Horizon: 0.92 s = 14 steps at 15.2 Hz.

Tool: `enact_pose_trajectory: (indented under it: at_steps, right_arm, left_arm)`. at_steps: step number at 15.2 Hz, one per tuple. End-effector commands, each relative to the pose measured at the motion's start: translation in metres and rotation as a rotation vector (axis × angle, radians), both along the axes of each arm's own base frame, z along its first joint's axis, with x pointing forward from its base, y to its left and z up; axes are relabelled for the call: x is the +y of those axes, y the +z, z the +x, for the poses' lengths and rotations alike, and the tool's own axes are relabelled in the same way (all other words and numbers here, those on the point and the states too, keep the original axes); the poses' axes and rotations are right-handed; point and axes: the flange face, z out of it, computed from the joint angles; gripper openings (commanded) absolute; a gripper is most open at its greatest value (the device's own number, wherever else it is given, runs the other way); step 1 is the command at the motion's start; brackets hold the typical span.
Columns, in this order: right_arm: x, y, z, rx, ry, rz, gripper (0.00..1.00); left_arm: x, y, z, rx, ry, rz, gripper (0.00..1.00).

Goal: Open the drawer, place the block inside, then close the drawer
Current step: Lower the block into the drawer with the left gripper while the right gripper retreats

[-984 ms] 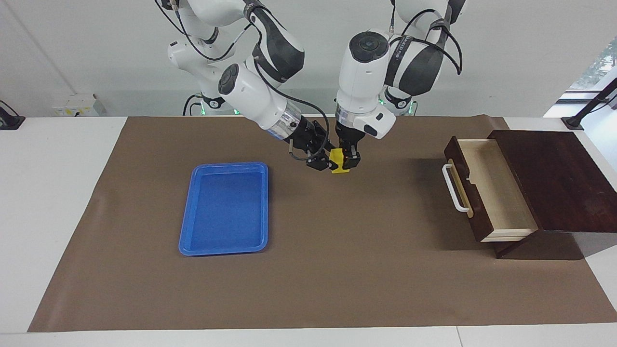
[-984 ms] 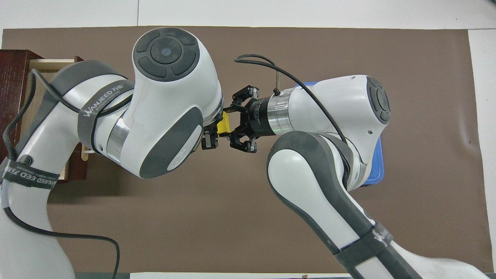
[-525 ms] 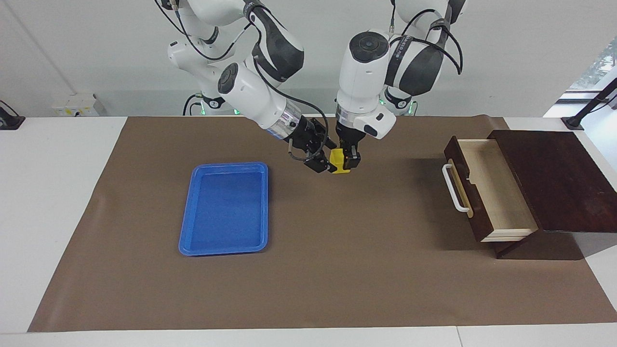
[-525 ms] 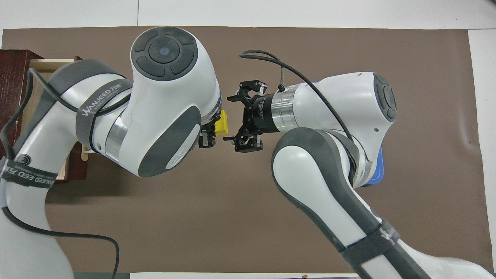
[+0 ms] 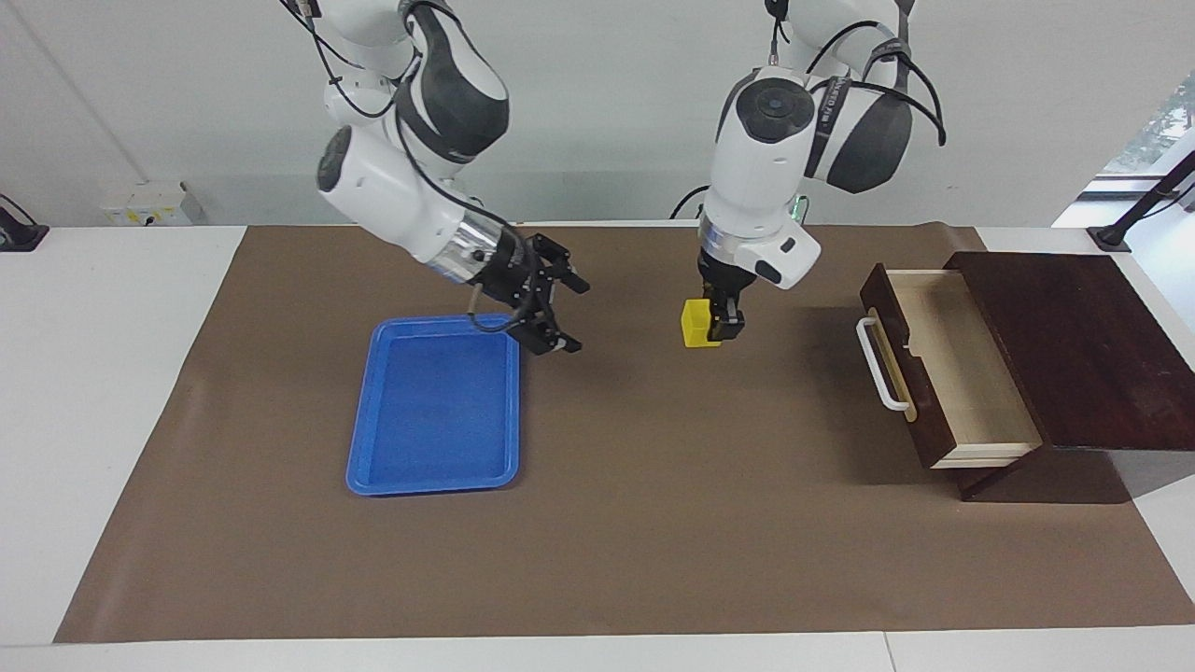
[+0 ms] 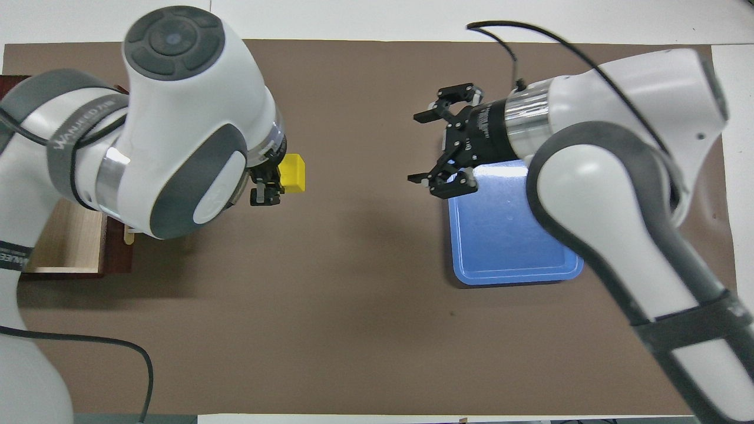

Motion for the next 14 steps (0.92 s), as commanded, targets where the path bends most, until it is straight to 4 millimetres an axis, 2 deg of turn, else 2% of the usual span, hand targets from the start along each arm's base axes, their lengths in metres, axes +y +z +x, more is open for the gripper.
enact_pose_trajectory:
  at_steps: [1,4,5,7,9,12,14]
  right_arm:
    - [-0.047,0.020,0.000,-0.092,0.120,-0.072,1.00]
    - [-0.091,0.028,-0.012,-0.186,0.309,-0.172,1.00]
    - [-0.099,0.032,-0.018,-0.223,0.406,-0.210,1.00]
    - [-0.114,0.039,-0.030,-0.281,0.591,-0.277,1.00]
    - [-0.125,0.044,-0.043,-0.315,0.818,-0.348,1.00]
    - [-0.136,0.064,-0.065,-0.363,1.090,-0.440,1.00]
    - [-0.143,0.079,-0.079,-0.390,1.280,-0.500,1.00]
  left_arm:
    - [0.058,0.005,0.009,0.005,-0.077,0.041,0.00]
    - [0.135,0.018,0.021,-0.001,-0.147,0.031,0.00]
    - [0.158,0.019,0.024,-0.005,-0.160,0.029,0.00]
    - [0.192,0.013,0.024,0.001,-0.190,0.027,0.00]
    - [0.216,0.003,0.022,-0.029,-0.208,0.030,0.00]
    - [0.246,-0.016,0.015,-0.076,-0.215,0.039,0.00]
    - [0.272,-0.018,0.013,-0.091,-0.174,0.034,0.00]
